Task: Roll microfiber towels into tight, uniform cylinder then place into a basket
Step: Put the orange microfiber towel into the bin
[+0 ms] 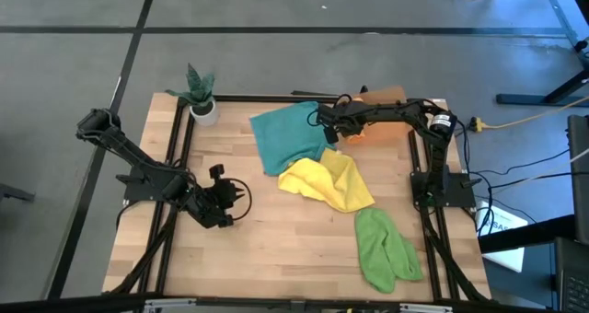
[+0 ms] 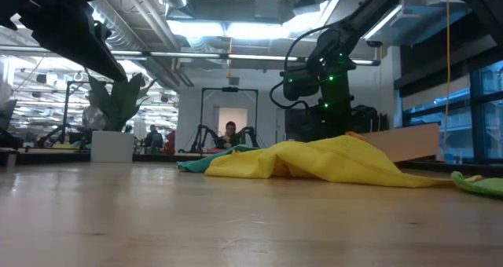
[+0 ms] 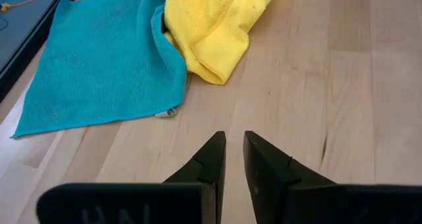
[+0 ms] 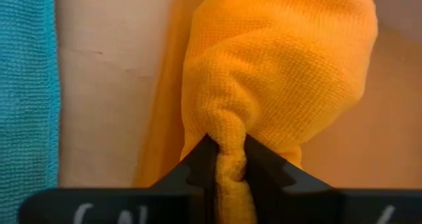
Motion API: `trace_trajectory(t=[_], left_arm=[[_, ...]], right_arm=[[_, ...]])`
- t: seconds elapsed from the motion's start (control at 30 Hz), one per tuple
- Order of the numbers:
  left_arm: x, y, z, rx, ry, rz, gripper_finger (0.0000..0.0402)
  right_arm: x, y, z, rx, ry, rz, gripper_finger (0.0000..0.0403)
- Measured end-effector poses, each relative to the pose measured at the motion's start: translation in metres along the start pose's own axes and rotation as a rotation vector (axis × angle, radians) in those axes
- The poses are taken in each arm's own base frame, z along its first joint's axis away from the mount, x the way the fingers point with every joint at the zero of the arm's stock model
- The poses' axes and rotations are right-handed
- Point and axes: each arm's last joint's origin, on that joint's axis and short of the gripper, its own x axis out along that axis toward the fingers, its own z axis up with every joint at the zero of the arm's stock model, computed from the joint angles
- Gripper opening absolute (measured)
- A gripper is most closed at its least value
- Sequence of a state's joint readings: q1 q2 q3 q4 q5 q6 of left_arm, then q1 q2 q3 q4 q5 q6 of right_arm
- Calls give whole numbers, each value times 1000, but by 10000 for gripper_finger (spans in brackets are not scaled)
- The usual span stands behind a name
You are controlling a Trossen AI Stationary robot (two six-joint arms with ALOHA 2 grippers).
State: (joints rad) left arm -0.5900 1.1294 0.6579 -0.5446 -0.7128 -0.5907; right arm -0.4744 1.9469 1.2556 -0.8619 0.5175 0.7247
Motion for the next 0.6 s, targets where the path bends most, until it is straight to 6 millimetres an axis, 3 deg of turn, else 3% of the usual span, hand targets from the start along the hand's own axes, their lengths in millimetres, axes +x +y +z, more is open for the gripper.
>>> trace_trajectory(t=[0.6], left_arm=[[0,0,0,0,0,0,47]], right_arm=[[-5,1,4,-3,32,27,126]])
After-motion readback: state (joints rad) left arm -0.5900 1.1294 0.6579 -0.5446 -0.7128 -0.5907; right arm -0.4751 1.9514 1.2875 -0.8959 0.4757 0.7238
